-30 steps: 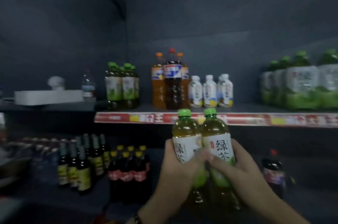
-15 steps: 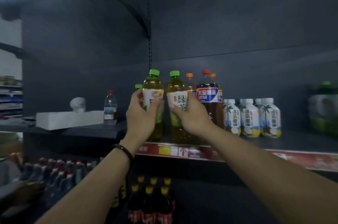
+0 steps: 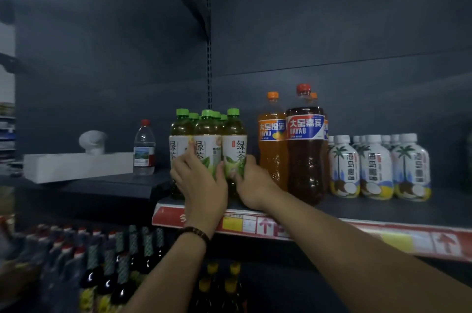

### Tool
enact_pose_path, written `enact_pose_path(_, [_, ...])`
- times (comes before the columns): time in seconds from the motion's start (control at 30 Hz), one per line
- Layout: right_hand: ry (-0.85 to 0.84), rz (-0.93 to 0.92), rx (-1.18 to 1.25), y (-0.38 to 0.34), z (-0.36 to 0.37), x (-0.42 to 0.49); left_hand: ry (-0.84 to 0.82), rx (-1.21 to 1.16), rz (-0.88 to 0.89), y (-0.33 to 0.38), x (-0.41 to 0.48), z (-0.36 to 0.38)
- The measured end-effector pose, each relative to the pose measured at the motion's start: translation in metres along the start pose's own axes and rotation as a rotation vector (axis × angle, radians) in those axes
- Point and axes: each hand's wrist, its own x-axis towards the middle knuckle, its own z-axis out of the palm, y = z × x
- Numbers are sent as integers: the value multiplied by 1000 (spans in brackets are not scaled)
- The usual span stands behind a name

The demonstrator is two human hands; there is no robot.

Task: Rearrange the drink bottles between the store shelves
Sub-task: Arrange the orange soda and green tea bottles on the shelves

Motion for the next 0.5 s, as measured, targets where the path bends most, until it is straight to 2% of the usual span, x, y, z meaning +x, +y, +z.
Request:
enact_pose_path(0.17, [41, 26, -20, 0, 1, 0, 35, 59, -4, 0, 0, 4])
enact_pose_path(0.33, [15, 73, -174, -12, -7, -8, 24, 93, -50, 5, -1, 0])
enact_pose_path(0.5, [24, -114, -347, -14, -45, -48, 62, 141, 14, 13, -6, -7])
